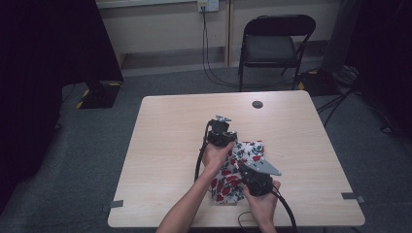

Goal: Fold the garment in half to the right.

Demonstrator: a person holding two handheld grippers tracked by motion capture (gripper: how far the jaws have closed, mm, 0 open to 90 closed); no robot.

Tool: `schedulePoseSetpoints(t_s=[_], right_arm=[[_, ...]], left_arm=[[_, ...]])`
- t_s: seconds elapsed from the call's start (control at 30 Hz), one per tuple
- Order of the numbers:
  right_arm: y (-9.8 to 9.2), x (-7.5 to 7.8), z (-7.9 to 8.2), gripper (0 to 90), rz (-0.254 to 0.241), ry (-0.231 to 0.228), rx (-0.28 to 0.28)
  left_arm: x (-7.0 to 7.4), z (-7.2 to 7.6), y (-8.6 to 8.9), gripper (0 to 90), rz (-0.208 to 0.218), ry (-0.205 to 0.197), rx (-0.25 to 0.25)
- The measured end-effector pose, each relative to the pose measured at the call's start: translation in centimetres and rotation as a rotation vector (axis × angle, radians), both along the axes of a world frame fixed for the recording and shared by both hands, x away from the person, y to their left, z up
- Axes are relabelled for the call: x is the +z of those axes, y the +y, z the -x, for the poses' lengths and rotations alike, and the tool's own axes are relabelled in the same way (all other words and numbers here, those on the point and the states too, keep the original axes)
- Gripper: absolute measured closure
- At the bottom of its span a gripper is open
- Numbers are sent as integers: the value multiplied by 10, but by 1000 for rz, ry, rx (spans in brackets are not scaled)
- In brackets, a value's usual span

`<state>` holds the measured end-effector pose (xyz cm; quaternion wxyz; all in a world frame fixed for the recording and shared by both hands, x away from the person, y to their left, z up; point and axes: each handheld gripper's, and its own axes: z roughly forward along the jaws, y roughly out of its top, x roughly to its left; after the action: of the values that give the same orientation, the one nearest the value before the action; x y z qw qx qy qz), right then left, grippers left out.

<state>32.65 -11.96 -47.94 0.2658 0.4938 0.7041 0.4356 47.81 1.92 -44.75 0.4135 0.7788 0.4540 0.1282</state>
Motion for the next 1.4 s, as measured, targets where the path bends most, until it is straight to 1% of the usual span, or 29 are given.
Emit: schedulePoseSetpoints(t_s=[0.03, 0.17, 0.3, 0.4, 0.5, 0.57, 0.63, 0.67, 0.73, 0.8, 0.87, 0.9, 0.97, 1.03, 1.1, 1.17, 1.2, 1.27, 1.37, 1.4], right_arm=[[-1, 0, 1, 874, 4, -3, -3], [-4, -2, 4, 874, 10, -6, -11], [-7, -8, 4, 874, 6, 8, -19], [-8, -13, 3, 873, 8, 20, -26], [-9, -17, 2, 873, 12, 27, -32], [-11, -19, 1, 874, 15, 30, -39], [-13, -21, 0, 873, 17, 33, -48], [-13, -21, 0, 873, 16, 36, -49], [-15, -23, 0, 874, 18, 41, -55], [-16, -25, -1, 874, 17, 45, -57], [-17, -27, 0, 874, 18, 49, -61], [-17, -27, 0, 873, 19, 49, -62], [-18, -27, 0, 873, 20, 48, -66], [-19, -27, 0, 874, 19, 47, -70], [-20, -27, -1, 874, 21, 47, -71], [-20, -27, -1, 874, 23, 47, -74], [-21, -27, -1, 874, 22, 48, -75], [-21, -27, -2, 873, 23, 48, -78], [-22, -27, -2, 874, 24, 47, -81], [-22, -27, -2, 873, 25, 46, -82]], left_arm=[[0, 1, -1, 816, 8, -3, -8], [-1, 2, -6, 815, 12, -7, -41], [-6, 1, -11, 815, -1, 2, -43], [-11, -1, -14, 813, 0, 11, -45], [-15, -4, -16, 811, 12, 21, -53], [-18, -5, -18, 809, 22, 21, -65], [-21, -6, -21, 803, 26, 27, -66], [-23, -7, -22, 802, 29, 31, -79], [-25, -7, -24, 791, 25, 33, -85], [-26, -8, -24, 772, 47, 51, -100], [-26, -8, -24, 747, 60, 54, -111], [-26, -8, -23, 731, 74, 57, -106], [-24, -8, -21, 658, 105, 66, -109], [-22, -7, -19, 631, 113, 62, -107], [-18, -6, -15, 586, 129, 57, -101], [-14, -5, -11, 565, 130, 47, -96], [-13, -4, -8, 533, 131, 44, -87], [-11, -2, 0, 519, 145, 40, -79], [-10, 1, 15, 471, 148, 25, -40], [-11, 3, 22, 460, 141, 19, -25]])
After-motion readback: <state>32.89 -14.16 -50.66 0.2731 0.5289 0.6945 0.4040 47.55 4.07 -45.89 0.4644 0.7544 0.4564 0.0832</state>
